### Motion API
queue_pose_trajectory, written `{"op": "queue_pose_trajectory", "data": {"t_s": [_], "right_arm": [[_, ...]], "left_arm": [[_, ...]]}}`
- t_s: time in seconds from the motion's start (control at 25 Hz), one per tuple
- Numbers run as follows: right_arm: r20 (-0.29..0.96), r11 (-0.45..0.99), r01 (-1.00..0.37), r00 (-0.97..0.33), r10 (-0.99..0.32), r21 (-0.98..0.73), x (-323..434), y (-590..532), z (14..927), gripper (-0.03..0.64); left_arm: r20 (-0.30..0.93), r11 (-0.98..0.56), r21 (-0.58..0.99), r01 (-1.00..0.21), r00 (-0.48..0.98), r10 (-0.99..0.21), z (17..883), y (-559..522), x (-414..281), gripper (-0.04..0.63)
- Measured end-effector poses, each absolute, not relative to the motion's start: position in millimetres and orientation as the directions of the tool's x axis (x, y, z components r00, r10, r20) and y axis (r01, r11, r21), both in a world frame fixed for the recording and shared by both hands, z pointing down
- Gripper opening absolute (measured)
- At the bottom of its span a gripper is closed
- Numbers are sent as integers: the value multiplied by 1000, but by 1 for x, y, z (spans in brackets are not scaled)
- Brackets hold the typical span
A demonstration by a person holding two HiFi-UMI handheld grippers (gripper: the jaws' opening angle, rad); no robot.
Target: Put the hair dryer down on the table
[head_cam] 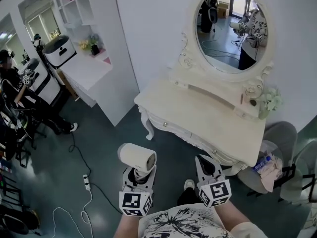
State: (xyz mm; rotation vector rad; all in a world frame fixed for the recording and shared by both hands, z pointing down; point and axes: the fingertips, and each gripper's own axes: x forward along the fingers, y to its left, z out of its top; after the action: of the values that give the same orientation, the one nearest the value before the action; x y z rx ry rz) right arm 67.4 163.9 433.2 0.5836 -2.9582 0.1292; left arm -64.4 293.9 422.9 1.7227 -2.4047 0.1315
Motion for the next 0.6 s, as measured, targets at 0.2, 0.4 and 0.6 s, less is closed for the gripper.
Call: {"op": "queue_pose_trajectory", "data": {"t_s": [0.2, 0.4, 0.6], "right_arm": [[117, 936, -349, -933, -342, -47, 33, 83, 422, 18], [114, 934, -354, -931, -347, -49, 13, -1, 422, 18], [141, 919, -390, -914, -379, -56, 5, -62, 432, 18]], "left_arm": [[179, 335, 31, -942, -324, -929, 410, 209, -94, 256], [174, 311, 19, -950, -304, -937, 411, 121, -114, 256], [187, 274, 39, -961, -263, -946, 420, 51, -131, 256]]}}
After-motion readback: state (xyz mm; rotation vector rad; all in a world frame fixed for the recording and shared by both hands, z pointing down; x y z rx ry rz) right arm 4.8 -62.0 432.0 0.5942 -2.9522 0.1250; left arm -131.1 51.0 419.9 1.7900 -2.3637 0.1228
